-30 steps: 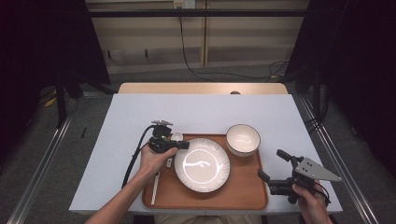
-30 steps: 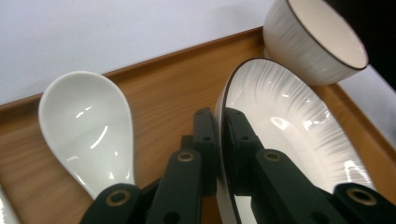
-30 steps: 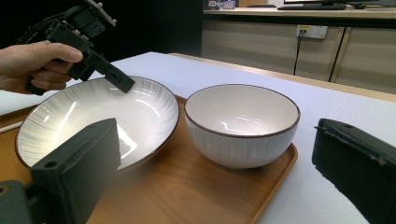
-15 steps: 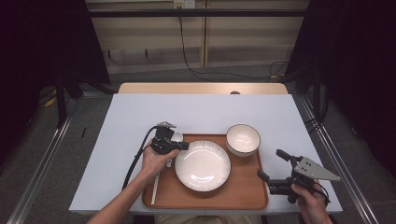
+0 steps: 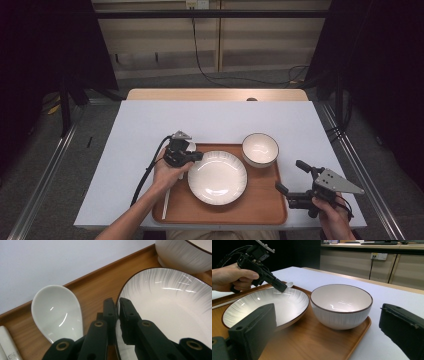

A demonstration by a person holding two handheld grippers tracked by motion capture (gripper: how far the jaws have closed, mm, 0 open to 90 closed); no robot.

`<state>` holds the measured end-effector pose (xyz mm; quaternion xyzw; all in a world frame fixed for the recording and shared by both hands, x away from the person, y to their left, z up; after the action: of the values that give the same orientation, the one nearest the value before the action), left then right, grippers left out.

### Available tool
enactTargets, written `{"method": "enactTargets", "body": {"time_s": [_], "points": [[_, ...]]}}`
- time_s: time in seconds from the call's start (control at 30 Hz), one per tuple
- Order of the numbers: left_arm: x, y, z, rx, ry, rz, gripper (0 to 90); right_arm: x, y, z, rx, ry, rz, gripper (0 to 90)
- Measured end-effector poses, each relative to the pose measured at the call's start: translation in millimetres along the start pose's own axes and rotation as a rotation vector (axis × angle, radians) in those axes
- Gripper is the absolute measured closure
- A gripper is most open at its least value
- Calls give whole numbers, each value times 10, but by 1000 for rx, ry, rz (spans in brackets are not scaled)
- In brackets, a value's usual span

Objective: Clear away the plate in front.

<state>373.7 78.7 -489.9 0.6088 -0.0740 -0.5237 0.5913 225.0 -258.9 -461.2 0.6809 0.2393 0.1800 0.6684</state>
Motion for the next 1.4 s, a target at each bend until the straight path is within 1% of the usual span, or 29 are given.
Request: {"method": "enactTargets", "body": {"time_s": [0.07,0.13,0.2,0.27,0.33,0.37,0.4,0.43,0.47,0.5,0.53,0.6,0.63,0.7,0.73,0.77,0.83,0.87,0.9,0.93,0.97,1.0,1.03,1.07,1.1,1.13,1.27,1.33,1.4], "points": [[19,-14,-1,-1,-4,-10,817,5,-2,-1,0,-2,2,11],[42,-27,-14,-8,-6,-14,750,1,-3,3,3,-2,0,11],[52,-27,-22,4,9,-12,710,4,-6,9,4,-1,1,11],[44,-22,-18,14,10,-39,668,1,-8,11,7,4,-1,11],[45,-10,-11,-7,-13,-17,595,3,-11,13,11,-6,-1,11],[39,-2,-11,3,-11,-20,574,2,-12,14,15,-3,-3,11],[38,3,-6,20,5,-15,546,8,-13,13,18,0,-2,11],[37,5,-1,21,18,-11,490,9,-13,16,18,-1,0,11],[33,5,-10,21,30,-34,420,13,-13,17,19,1,0,11],[40,5,-7,18,38,-35,351,16,-15,19,15,1,-2,11],[43,6,1,26,47,-29,319,17,-17,25,9,-1,-4,11],[44,13,9,28,35,-22,251,14,-17,24,10,1,-4,11],[43,19,12,37,44,-10,220,15,-15,20,13,2,-1,11],[33,34,26,40,42,-1,136,9,-8,19,18,1,4,11],[25,43,29,38,38,10,114,5,-8,21,17,-3,2,11],[26,51,38,19,28,21,86,5,-8,26,13,-2,3,11],[25,48,45,41,28,21,20,11,-9,22,17,0,4,11],[21,46,55,58,34,18,39,12,-9,19,17,0,3,11],[23,47,53,63,42,25,65,13,-9,18,17,2,3,11],[23,49,52,50,45,24,45,12,-10,15,20,1,1,11],[15,53,52,57,44,20,27,12,-10,17,18,1,3,11],[12,58,55,43,41,32,42,10,-9,18,14,-3,2,11],[3,65,45,32,51,34,51,3,-8,22,8,-1,-1,11],[-5,71,46,38,79,44,38,4,-8,21,7,-4,2,11],[-21,77,46,57,104,54,37,2,-7,19,8,-5,0,11],[-34,84,47,69,112,66,37,3,-5,21,5,-7,3,11],[-108,117,56,73,135,123,23,6,-3,18,2,0,2,11],[-143,109,61,69,143,135,23,5,-2,20,2,-2,3,11],[-195,89,54,90,165,154,25,5,-5,23,2,-7,-2,11]]}}
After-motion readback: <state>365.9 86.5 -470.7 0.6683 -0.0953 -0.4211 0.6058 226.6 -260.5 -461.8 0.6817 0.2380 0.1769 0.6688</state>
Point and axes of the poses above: each handheld gripper's, and its own axes: x roughly forward along the jaws, y roughly out of its top, z roughly to its right, the point moved 4 cm from there along x, roughly forward along the jaws, and after that the axes turned 8 degrees about z, right-handed, at the moved point
